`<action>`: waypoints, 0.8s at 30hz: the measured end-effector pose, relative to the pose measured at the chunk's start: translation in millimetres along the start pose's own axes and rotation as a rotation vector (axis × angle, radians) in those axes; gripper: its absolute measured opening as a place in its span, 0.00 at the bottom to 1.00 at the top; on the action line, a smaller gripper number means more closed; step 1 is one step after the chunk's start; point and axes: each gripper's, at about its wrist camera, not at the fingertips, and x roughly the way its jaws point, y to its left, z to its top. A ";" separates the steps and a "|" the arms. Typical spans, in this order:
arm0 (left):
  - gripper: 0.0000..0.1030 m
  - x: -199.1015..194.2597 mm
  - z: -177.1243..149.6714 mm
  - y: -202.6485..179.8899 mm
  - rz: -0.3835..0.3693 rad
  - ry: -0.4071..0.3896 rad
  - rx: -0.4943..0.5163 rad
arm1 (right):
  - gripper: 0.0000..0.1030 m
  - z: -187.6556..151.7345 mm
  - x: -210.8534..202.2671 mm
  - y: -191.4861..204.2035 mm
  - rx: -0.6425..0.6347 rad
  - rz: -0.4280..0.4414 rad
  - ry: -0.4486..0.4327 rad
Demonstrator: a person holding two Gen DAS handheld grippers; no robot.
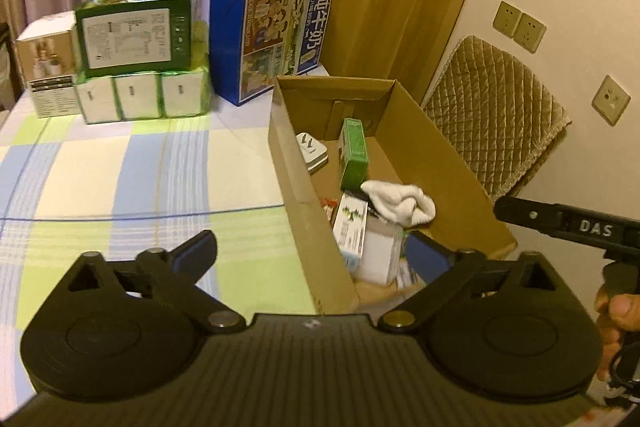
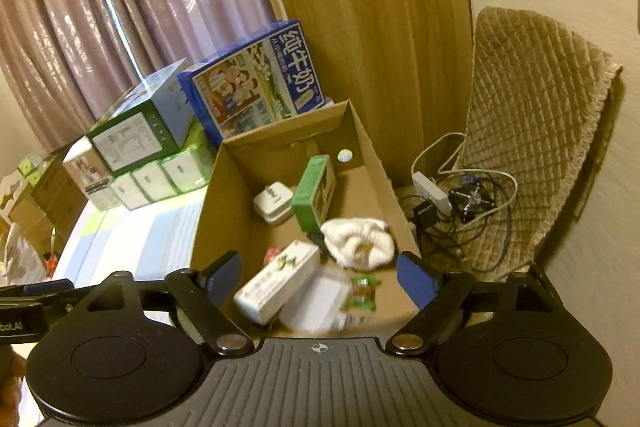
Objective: Organize objects
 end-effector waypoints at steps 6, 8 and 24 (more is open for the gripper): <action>0.99 -37.0 -23.9 -11.7 -0.006 -0.012 0.029 | 0.92 -28.1 -39.4 15.5 -0.049 -0.021 -0.010; 0.99 -48.6 -30.5 -15.9 -0.008 -0.020 0.028 | 0.95 -36.3 -50.6 19.8 -0.064 -0.023 0.001; 0.99 -95.2 -83.1 -27.0 0.066 0.022 0.004 | 0.98 -92.5 -105.6 30.7 -0.070 -0.051 0.058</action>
